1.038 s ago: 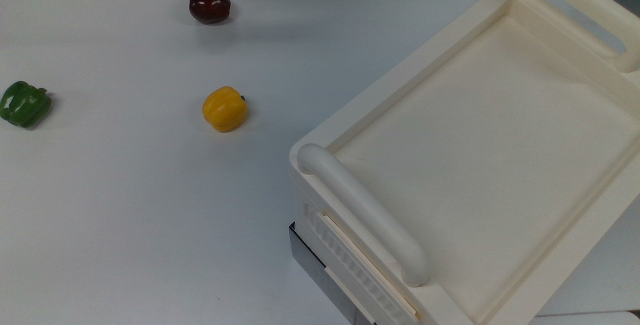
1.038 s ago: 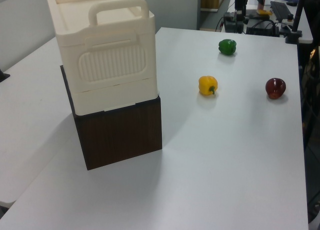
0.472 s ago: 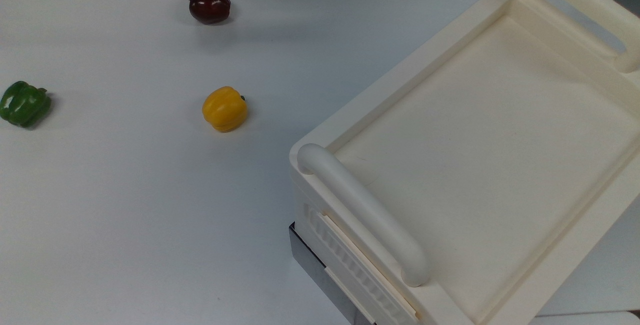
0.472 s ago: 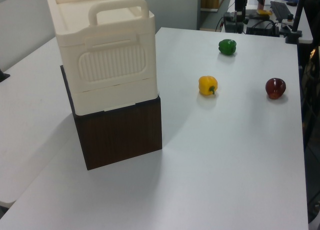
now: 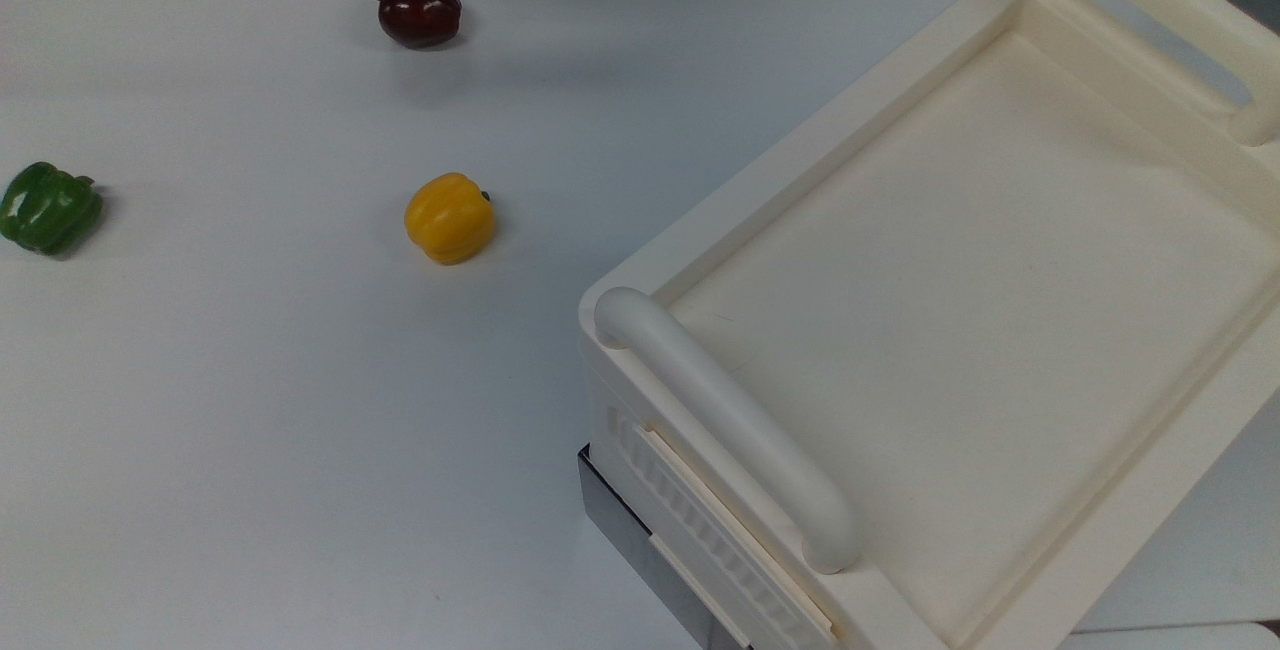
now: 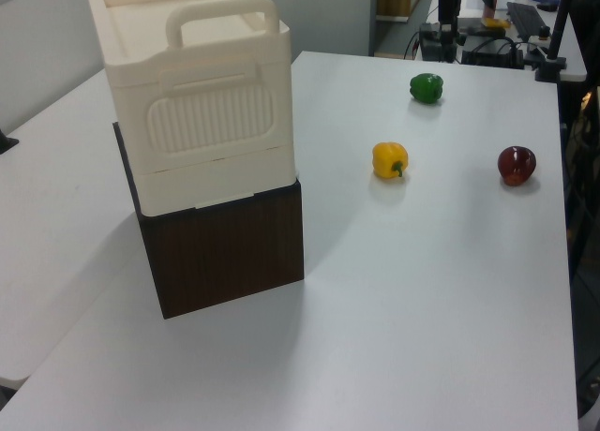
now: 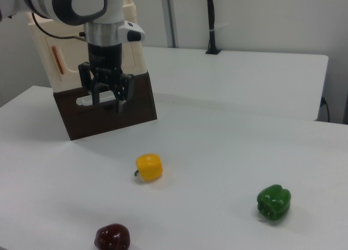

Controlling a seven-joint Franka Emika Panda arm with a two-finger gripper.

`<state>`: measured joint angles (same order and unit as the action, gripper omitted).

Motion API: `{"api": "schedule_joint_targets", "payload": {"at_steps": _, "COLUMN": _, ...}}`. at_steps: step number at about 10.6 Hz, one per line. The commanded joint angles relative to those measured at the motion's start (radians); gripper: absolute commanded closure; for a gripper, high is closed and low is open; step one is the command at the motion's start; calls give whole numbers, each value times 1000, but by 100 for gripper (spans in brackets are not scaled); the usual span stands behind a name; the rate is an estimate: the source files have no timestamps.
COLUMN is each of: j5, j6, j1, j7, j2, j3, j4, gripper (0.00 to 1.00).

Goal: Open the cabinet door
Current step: 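Raise the gripper and move it toward the cabinet door's edge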

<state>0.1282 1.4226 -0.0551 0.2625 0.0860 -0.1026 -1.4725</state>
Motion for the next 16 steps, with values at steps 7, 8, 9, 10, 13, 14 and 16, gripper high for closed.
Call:
{"api": "schedule_joint_targets", "payload": {"at_steps": 7, "j5": 133, "j6": 332, "j1": 257, "j7": 34, "j2": 35, "j3": -2, "j4": -8, "gripper": 14}}
{"api": "schedule_joint_targets", "payload": {"at_steps": 8, "j5": 136, "j6": 346, "j1": 279, "j7": 34, "j2": 38, "j3": -2, "j4": -6, "gripper": 13}}
{"api": "schedule_joint_targets", "payload": {"at_steps": 9, "j5": 136, "j6": 372, "j1": 296, "j7": 32, "j2": 38, "j3": -2, "j4": -3, "gripper": 22}}
{"api": "schedule_joint_targets", "payload": {"at_steps": 10, "j5": 133, "j6": 410, "j1": 328, "j7": 32, "j2": 35, "j3": -3, "j4": -3, "gripper": 26}}
{"api": "schedule_joint_targets", "payload": {"at_steps": 13, "j5": 108, "j6": 568, "j1": 431, "j7": 35, "j2": 47, "j3": -3, "j4": -3, "gripper": 34}}
{"api": "schedule_joint_targets", "payload": {"at_steps": 14, "j5": 93, "j6": 599, "j1": 454, "j7": 34, "j2": 49, "j3": -3, "j4": -2, "gripper": 38}}
{"api": "schedule_joint_targets", "payload": {"at_steps": 16, "j5": 94, "j6": 659, "j1": 471, "j7": 34, "j2": 55, "j3": -2, "j4": -3, "gripper": 41}}
